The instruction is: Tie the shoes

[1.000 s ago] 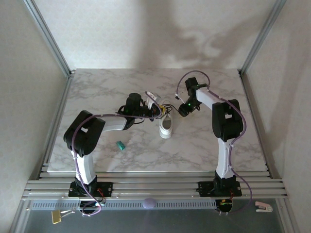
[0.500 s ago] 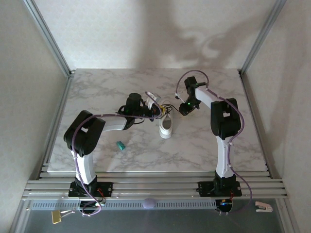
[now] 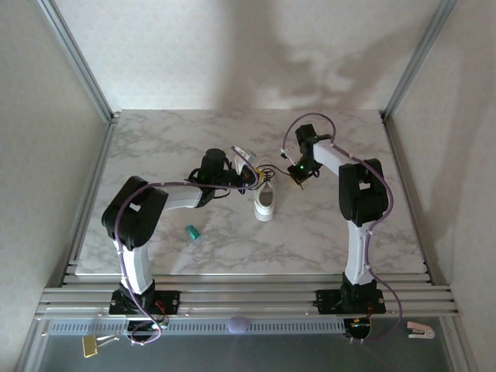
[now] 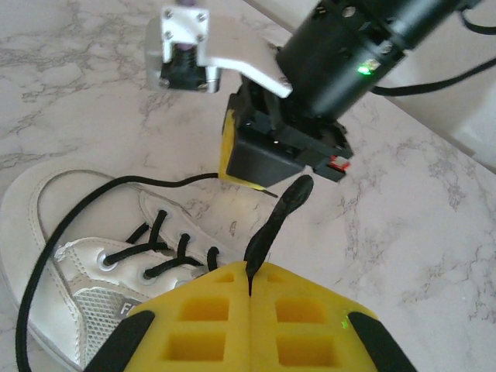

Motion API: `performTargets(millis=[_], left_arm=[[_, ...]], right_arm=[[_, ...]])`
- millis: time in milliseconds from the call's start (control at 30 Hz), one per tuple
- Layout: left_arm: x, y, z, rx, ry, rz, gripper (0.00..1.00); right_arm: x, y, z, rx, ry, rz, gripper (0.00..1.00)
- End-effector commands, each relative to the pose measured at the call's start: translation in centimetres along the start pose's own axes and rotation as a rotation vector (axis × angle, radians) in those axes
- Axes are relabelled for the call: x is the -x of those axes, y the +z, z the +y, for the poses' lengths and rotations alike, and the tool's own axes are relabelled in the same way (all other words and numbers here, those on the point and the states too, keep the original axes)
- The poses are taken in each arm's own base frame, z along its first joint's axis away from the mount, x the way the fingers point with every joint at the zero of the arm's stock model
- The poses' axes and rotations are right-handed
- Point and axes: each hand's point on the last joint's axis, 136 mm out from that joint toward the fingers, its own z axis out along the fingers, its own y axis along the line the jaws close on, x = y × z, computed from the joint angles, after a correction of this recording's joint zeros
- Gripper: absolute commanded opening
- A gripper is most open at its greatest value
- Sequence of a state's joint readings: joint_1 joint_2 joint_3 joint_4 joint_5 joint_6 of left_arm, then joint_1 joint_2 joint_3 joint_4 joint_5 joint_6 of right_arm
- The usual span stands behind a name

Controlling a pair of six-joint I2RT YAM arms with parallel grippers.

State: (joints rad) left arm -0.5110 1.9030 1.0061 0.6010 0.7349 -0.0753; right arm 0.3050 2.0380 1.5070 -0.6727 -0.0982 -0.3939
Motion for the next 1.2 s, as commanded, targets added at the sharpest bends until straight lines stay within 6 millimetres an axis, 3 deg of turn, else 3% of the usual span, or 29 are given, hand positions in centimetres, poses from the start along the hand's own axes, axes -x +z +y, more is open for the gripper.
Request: performTargets(millis=[0,133,333,400,600,967,1167], left_arm=[[1.3,-0.1,0.1,0.013,-0.01,-0.026,0.0],[1.5,-0.3,0.0,0.019,-0.011,-0.035,0.0],[1.7,-0.2,0.1,0.024,-0.021,-0.038,0.0],[1.7,-0.2,0.1,0.025,-0.028,-0.039,0.0],[1.6,0.0,0.3,0.029,-0.044,-0.04,0.0],[1.6,0.3,0.0,0.024,-0.047,-0.037,0.0],[1.5,0.3,0.2,0.03,-0.058,-0.039,0.0]], right_arm=[[3.8,-5.6,1.5,0.014,0.082,-0.228,0.0],[4.2,-7.9,1.6,-0.001,0.278,-0.33,0.0],[3.3,-7.8,3.1,0.092,0.549,-0.341,0.0],[3.4,-8.0,3.7,0.141,0.554,-0.394,0.0],[3.6,-11.7,4.8,0.192,0.527,-0.618,0.0],[4.8,-15.2,6.1,0.254,0.435,-0.671,0.0],[4.3,-19.6,4.7,0.098,0.452,-0.721,0.0]])
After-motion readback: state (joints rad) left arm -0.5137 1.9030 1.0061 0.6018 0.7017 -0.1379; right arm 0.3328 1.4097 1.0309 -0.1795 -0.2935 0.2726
